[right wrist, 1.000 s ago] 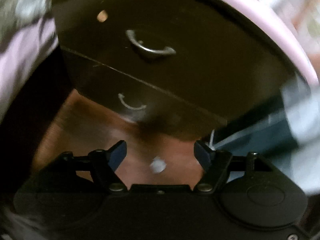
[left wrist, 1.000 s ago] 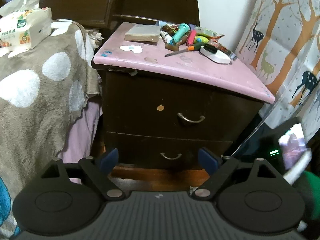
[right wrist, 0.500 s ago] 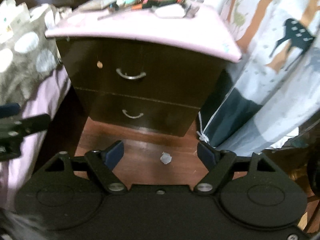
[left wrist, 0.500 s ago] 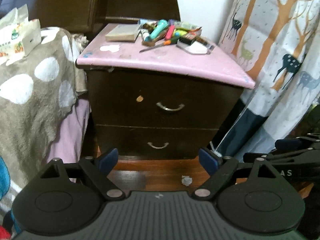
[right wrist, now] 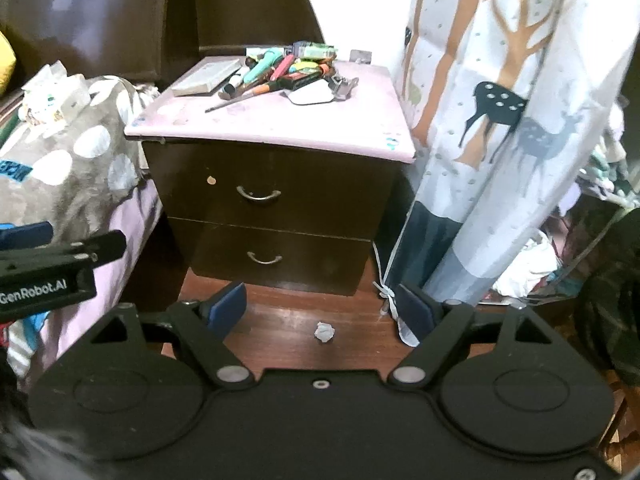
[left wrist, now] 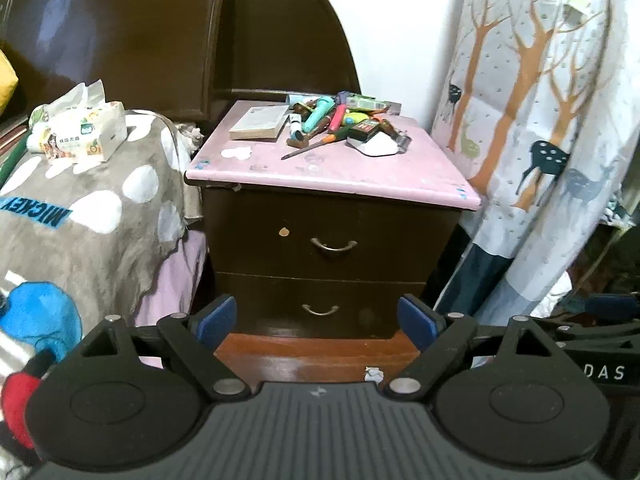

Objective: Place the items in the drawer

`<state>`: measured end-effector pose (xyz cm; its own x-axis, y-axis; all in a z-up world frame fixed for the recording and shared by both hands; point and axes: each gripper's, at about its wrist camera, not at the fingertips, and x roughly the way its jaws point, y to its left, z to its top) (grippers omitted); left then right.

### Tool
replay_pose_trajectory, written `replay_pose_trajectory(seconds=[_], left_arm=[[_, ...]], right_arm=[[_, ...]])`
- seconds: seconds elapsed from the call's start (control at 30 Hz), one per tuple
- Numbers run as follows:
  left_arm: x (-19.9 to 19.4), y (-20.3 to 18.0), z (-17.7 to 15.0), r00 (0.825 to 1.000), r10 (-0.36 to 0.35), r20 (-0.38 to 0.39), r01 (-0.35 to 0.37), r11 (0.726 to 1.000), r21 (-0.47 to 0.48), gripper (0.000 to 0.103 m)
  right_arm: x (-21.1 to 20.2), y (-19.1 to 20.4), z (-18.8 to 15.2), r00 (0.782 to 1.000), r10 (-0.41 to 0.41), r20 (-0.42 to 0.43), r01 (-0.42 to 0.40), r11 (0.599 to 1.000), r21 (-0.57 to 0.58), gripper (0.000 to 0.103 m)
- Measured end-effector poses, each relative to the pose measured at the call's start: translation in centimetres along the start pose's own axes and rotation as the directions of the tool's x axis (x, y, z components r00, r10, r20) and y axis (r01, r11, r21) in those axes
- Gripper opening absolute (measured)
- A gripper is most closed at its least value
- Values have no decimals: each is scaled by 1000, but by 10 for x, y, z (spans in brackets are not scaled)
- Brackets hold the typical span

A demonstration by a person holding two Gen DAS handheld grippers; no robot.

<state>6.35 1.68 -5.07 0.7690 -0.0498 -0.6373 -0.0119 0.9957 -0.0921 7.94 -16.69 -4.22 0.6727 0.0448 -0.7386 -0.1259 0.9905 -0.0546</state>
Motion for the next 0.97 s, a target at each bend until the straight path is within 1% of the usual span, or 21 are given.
replay_pose_trajectory(seconds=[0.07,0.1,0.13,0.17,0.2,0.3,0.5,0.63,0.7,0.8,0.97], left_arm=[[-13,-7,-2,1000,28,11,-28,999,27,88],[-20,-10,-3,999,42,13,-42,998,39,88],[-25,-12,-3,999,47,16,-48,998,45,91],[-30,-14,-3,999,48,22,-49,998,49,97],[-35,-16,-2,998,48,27,-50,997,52,98],[-49,-20,-1,998,50,44,-53,997,63,99],[-79,-30,1,996,53,77,-59,995,84,99],[-99,-36,2,994,54,100,-64,993,98,99],[-108,-38,0,993,41,109,-53,993,103,99],[-113,-40,-2,992,34,118,-46,993,107,99],[-118,-43,-2,991,43,127,-58,991,120,99]], right_arm=[[-13,-3,-5,1000,0,6,0,1000,7,84],[-20,-5,-7,1000,-2,10,2,1000,12,87],[-26,-7,-9,1000,-4,13,3,1000,17,87],[-32,-8,-11,1000,-6,22,5,1000,16,88],[-38,-9,-13,999,-8,32,7,1000,15,88],[-51,-12,-17,998,-21,56,21,1000,14,88],[-72,-13,-22,996,-23,88,23,1000,3,89],[-85,-13,-25,995,-4,104,4,1000,1,89],[-91,-12,-26,993,0,118,0,1000,-5,89],[-100,-11,-26,991,3,135,-1,1000,-15,89],[-108,-13,-25,988,2,155,-1,1000,-9,90]])
